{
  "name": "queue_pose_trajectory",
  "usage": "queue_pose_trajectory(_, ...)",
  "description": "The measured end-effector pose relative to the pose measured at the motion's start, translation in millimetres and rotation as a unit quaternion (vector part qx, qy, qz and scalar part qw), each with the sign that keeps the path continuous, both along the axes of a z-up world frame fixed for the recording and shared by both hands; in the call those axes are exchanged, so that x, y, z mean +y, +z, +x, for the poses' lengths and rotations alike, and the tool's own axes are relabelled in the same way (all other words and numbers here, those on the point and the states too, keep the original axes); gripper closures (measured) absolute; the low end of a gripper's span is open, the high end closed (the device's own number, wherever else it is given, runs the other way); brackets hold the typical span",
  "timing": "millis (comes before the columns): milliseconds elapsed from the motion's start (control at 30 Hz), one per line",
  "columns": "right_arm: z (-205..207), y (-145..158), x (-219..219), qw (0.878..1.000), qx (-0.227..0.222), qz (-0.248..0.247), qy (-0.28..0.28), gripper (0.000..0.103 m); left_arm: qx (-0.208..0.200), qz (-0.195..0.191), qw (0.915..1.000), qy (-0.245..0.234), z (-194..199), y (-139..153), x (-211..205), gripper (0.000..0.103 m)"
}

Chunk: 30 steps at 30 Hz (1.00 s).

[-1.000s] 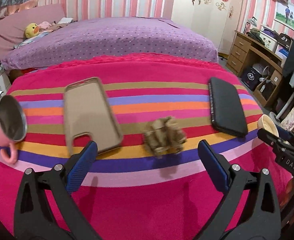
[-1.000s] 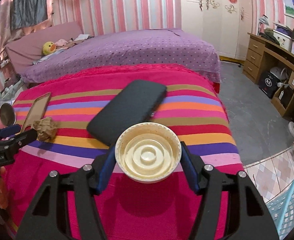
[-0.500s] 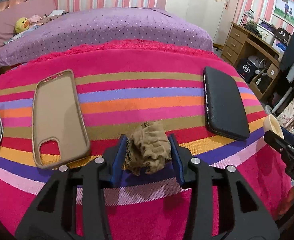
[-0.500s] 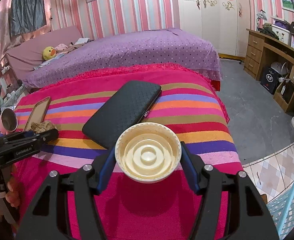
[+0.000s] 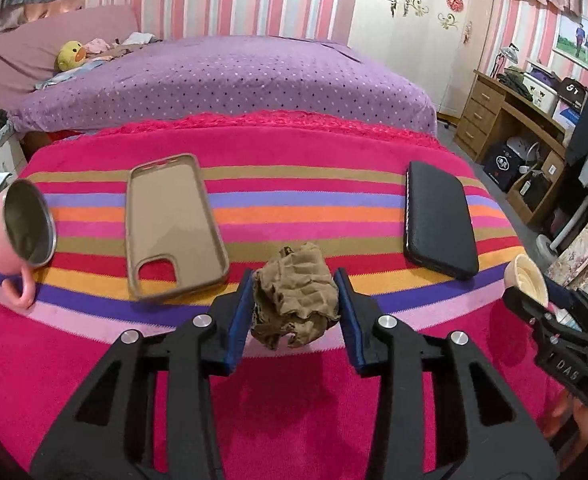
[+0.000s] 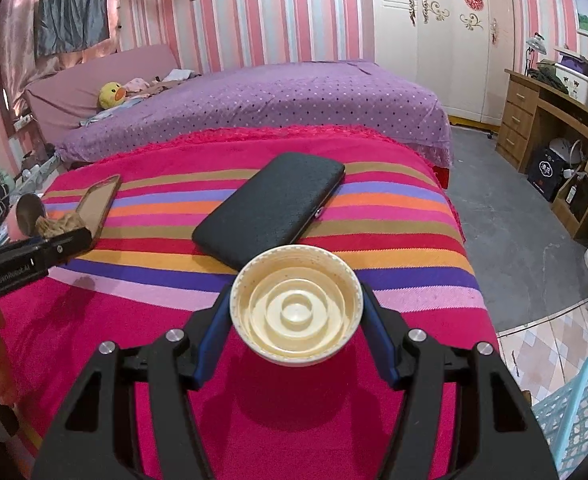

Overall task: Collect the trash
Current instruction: 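Carry the lid and brown paper over the blue basket and open both tools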

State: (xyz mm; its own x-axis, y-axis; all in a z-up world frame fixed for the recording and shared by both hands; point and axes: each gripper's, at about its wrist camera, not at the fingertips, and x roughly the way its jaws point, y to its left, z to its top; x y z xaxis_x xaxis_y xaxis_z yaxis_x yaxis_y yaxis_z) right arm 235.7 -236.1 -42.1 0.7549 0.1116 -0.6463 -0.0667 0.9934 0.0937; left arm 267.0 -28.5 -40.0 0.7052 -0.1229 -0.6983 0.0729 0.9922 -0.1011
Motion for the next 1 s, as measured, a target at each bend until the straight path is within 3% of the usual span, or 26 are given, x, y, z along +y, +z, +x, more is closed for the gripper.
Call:
queue_pose_trajectory(300,-23.5,1.0,-4.9,1.0,-0.012,-0.002,0.017,0.042,-0.002,0.015,0.9998,0.011,-28.9,-3.8,-2.0,0.065)
queue_pose_trajectory(567,-56.7,16.6,-24.3,0.999,-0.041,0.003,0.031,0.042,-0.031,0.05,0.9982,0.01,-70.1,9.4,-22.4,0.065)
queue_pose_trajectory(767,-92.2,43.7,-72.2,0.998,-0.057,0.038,0.015,0.042,-0.04,0.043,0.9982,0.002,-105.5,19.4,-53.4,0.065)
queue_pose_trajectory(867,-114.6,50.3,-100.9,0.998,-0.06,0.03,-0.003,0.042,-0.048,0.046,0.9978,-0.006,-117.8,26.7,-79.6,0.064)
queue_pose_trajectory(1000,-150.3,57.1,-152.2,0.997,-0.06,0.008,-0.041,0.042,-0.051,0.011,0.9981,-0.032,-131.0,39.9,-121.0,0.064)
